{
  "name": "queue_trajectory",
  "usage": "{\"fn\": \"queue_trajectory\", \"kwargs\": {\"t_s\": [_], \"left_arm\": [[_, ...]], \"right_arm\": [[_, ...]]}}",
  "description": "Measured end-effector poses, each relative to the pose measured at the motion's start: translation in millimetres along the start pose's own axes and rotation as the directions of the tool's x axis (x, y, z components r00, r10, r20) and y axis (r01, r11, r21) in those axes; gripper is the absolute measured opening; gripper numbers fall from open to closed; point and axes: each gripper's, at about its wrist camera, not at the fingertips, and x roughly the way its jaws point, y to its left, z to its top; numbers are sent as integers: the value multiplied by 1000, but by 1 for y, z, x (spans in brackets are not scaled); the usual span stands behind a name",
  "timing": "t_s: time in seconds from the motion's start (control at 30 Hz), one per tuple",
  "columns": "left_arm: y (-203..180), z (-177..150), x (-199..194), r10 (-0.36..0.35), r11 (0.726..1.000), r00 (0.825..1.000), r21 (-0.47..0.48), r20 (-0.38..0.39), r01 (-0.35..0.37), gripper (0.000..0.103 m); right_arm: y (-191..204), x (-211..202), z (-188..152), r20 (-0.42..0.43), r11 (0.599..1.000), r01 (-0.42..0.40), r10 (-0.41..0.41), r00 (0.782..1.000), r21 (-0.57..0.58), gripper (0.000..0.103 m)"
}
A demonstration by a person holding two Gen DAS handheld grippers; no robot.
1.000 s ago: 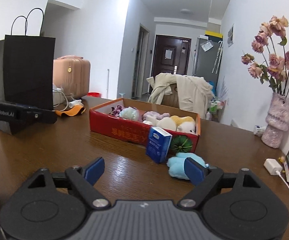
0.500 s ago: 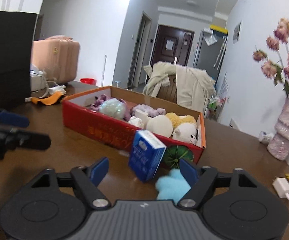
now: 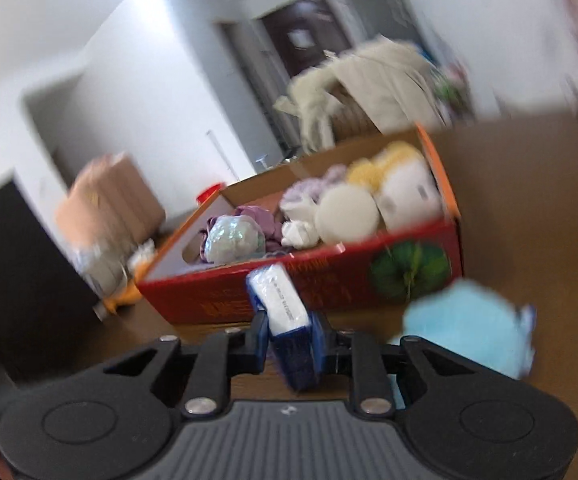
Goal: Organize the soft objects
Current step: 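Grasp the blue tissue pack with the left tool while the right tool also grips it, then carry the blue tissue pack into the box and open both tools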
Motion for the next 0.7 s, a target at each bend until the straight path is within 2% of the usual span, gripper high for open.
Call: {"fn": "queue_trajectory", "kwargs": {"t_s": [0.03,0.07,0.1,0.13,0.2,0.27,0.37,0.4,0.43,0.5,0.53,0.57,0.7], "left_arm": [[-1,0,3,-4,1000,1000,1,-9,4,88],[-2,0,6,-8,1000,1000,0,-15,8,87],[-4,1,9,-13,1000,1000,-2,-19,13,87],[-4,2,11,-18,1000,1000,-4,-22,18,85],[-7,4,17,-30,1000,999,-9,-30,30,82],[-9,8,25,-51,998,998,-30,-46,49,79],[-14,16,43,-99,993,993,-79,-71,93,69],[-15,17,49,-116,989,990,-97,-79,109,62],[-16,17,56,-129,987,987,-112,-93,118,57],[-17,15,62,-166,980,981,-130,-101,153,42],[-17,15,63,-182,976,977,-137,-109,167,42],[-17,14,61,-173,979,979,-129,-106,159,36],[-12,12,40,-159,983,977,-110,-141,144,29]], "right_arm": [[3,0,-2,-13,997,69,-70,997,-31,25],[9,1,-6,-15,985,144,-146,989,-97,32],[13,-1,-9,11,968,200,-201,980,-148,34],[12,-3,-11,15,963,216,-217,976,-161,36],[6,-6,-10,13,969,194,-195,981,-154,38],[3,-6,-7,40,958,231,-228,973,-171,40],[-4,-5,-2,59,964,204,-197,979,-169,42],[-6,-1,0,46,968,188,-183,982,-167,42],[-9,5,0,31,971,178,-175,984,-159,40],[-13,13,-2,14,971,187,-187,982,-149,30],[-14,14,-3,8,977,165,-165,986,-136,25],[-17,16,-4,-6,985,133,-134,991,-111,18],[-10,14,-7,-5,986,113,-114,993,-123,18]]}}
